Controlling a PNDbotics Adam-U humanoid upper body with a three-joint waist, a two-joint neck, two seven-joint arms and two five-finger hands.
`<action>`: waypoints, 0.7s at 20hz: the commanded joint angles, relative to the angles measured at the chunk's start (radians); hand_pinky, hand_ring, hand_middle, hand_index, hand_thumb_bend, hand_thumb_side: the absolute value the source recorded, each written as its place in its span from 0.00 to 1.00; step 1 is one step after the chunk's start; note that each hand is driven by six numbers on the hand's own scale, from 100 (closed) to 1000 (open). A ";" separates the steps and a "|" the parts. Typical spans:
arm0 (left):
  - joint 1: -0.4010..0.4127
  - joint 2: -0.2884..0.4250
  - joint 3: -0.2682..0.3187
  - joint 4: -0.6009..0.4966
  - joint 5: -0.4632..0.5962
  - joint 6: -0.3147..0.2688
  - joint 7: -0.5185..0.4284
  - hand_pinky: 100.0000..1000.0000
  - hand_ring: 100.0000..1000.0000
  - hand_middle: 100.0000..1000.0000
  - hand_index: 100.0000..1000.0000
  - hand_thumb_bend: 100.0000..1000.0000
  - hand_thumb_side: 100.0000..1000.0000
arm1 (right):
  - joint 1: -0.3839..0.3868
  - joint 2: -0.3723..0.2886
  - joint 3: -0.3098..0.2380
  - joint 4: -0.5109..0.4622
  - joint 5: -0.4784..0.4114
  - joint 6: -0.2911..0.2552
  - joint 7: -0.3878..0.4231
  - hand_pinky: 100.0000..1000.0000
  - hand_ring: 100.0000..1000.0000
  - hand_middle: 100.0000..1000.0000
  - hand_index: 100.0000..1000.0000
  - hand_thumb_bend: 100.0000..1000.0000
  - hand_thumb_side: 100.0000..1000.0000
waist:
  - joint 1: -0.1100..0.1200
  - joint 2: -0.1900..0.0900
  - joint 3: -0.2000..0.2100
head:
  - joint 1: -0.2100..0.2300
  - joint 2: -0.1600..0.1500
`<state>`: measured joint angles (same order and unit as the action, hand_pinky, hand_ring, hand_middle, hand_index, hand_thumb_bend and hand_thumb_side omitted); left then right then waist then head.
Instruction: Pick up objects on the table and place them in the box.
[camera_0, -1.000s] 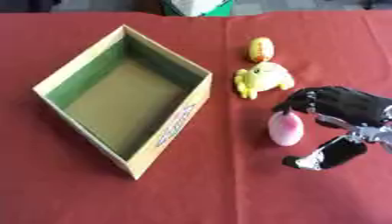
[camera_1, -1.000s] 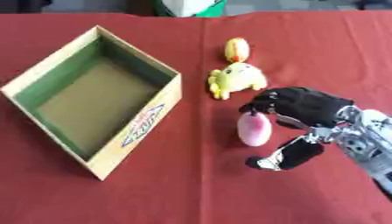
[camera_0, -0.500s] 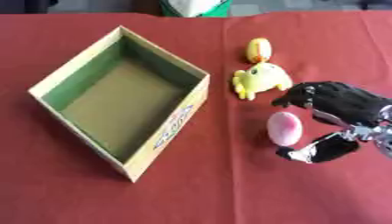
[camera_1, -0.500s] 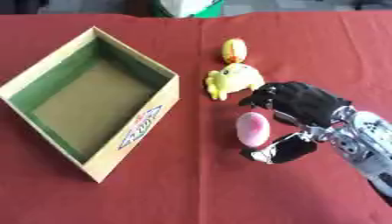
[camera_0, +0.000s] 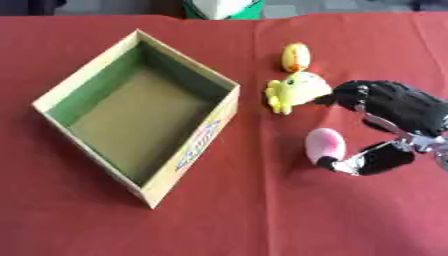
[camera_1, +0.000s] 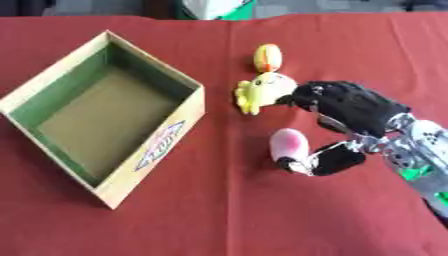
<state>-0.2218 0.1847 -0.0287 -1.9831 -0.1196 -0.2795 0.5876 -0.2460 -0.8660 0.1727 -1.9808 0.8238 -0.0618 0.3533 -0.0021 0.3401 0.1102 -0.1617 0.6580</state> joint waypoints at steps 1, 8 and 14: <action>-0.013 0.008 -0.003 -0.017 0.001 -0.001 -0.005 0.70 0.54 0.63 0.76 0.00 0.93 | -0.003 -0.022 -0.012 -0.019 0.008 0.002 0.036 0.67 0.86 0.71 0.91 0.47 0.62 | -0.002 -0.014 0.001 | -0.005 -0.012; -0.013 0.007 -0.004 -0.017 0.001 -0.001 -0.006 0.70 0.54 0.63 0.76 0.00 0.93 | 0.002 -0.022 -0.006 -0.019 0.011 0.010 0.076 0.67 0.85 0.71 0.89 0.47 0.61 | -0.004 -0.013 0.004 | -0.005 -0.015; -0.013 0.005 -0.006 -0.017 0.003 -0.001 -0.008 0.70 0.54 0.63 0.76 0.00 0.93 | 0.008 -0.022 0.006 -0.019 0.035 0.024 0.117 0.66 0.85 0.70 0.87 0.46 0.60 | -0.004 -0.011 0.007 | -0.007 -0.018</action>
<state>-0.2253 0.1839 -0.0339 -1.9831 -0.1175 -0.2792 0.5831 -0.2350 -0.8660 0.1858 -1.9808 0.8489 -0.0393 0.4620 -0.0058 0.3448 0.1171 -0.1664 0.6493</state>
